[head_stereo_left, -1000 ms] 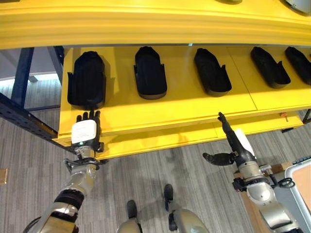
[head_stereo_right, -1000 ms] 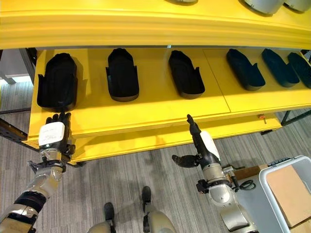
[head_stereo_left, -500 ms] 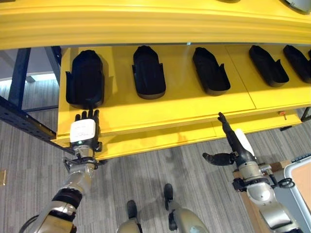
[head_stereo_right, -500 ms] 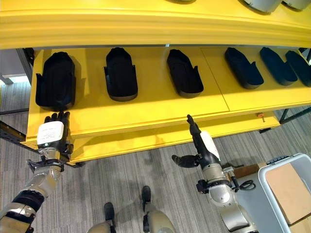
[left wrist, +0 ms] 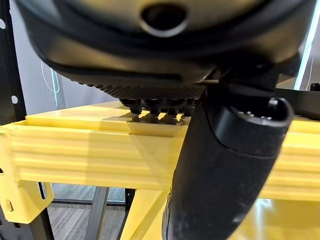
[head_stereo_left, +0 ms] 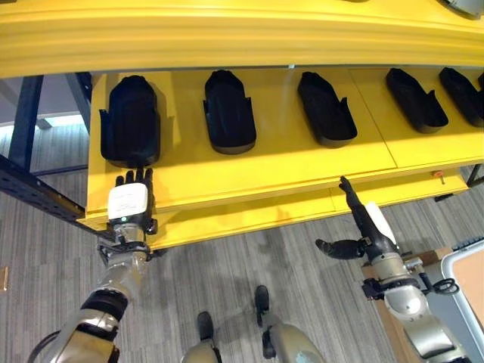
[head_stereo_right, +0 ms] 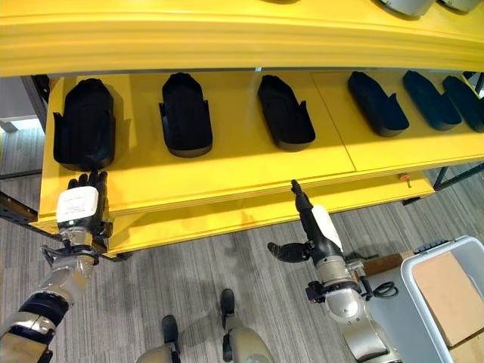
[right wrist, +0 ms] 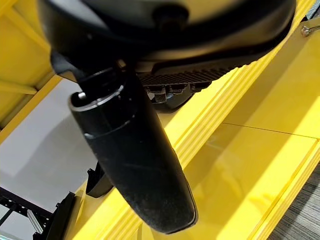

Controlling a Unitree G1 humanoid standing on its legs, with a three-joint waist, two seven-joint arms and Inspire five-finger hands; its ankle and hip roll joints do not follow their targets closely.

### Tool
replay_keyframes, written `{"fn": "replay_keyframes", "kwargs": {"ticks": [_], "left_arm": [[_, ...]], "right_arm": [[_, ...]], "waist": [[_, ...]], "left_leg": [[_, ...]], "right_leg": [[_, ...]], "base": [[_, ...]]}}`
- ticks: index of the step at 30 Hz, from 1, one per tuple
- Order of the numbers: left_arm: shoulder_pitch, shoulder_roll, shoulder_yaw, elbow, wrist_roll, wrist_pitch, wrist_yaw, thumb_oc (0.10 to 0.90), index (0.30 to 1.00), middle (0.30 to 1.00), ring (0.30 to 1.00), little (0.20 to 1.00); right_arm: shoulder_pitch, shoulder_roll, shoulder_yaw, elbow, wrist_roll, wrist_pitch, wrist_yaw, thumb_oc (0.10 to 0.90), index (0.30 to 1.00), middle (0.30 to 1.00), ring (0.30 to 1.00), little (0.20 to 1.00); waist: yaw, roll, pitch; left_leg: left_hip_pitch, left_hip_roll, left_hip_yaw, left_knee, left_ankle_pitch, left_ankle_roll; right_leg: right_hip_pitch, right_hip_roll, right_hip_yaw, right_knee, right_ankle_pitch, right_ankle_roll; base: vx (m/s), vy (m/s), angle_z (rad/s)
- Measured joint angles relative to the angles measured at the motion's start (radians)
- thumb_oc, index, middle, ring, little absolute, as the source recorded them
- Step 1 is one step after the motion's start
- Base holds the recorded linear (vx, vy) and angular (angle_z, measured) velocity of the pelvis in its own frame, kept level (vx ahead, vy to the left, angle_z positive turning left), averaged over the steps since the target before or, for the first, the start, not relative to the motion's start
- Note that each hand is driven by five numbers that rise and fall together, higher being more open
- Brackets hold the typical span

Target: Move parts from the plastic box to the shelf.

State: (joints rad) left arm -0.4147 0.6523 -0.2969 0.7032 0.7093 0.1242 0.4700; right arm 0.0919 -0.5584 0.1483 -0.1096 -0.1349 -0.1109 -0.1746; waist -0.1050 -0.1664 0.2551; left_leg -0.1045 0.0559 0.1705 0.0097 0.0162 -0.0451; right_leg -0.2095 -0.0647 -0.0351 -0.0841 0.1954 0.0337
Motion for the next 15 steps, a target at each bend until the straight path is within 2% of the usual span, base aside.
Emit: {"fn": "replay_keyframes", "kwargs": {"ticks": [15], "left_arm": [[-0.021,0.0,-0.012,-0.002,0.0,0.0,0.003,0.9,1.0,1.0,1.0,1.0]], "right_arm": [[0.006,-0.007,0.0,0.0,0.0,-0.015,0.0,0.9,1.0,1.0,1.0,1.0]], "waist": [[0.0,-0.005,0.002]], "left_leg": [[-0.018,-0.006,0.0,0.003,-0.002,0.004]], "right_leg": [[-0.017,-0.006,0.001,0.0,0.003,0.004]], "base": [[0.0,0.0,0.0]]}}
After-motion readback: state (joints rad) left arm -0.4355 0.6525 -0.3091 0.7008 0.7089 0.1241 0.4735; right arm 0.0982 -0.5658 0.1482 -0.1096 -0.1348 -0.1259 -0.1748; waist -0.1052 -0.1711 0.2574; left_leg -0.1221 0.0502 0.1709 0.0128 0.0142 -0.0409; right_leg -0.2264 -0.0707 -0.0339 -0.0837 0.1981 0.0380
